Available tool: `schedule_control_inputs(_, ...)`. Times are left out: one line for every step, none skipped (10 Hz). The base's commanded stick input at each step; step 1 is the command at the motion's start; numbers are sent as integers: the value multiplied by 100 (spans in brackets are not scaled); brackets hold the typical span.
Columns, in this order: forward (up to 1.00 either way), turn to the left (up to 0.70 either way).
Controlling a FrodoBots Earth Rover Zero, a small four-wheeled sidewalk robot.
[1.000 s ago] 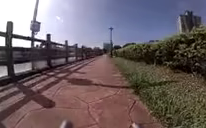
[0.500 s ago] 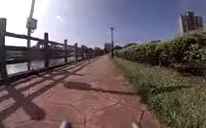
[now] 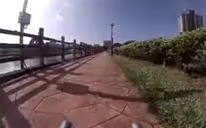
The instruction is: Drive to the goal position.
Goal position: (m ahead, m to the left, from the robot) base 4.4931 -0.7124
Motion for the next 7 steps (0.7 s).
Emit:
schedule_control_inputs(50, 2)
schedule_control_inputs(50, 0)
schedule_control_inputs(50, 0)
schedule_control_inputs(50, 0)
schedule_control_inputs(50, 0)
schedule_control_inputs(50, 0)
schedule_control_inputs(50, 0)
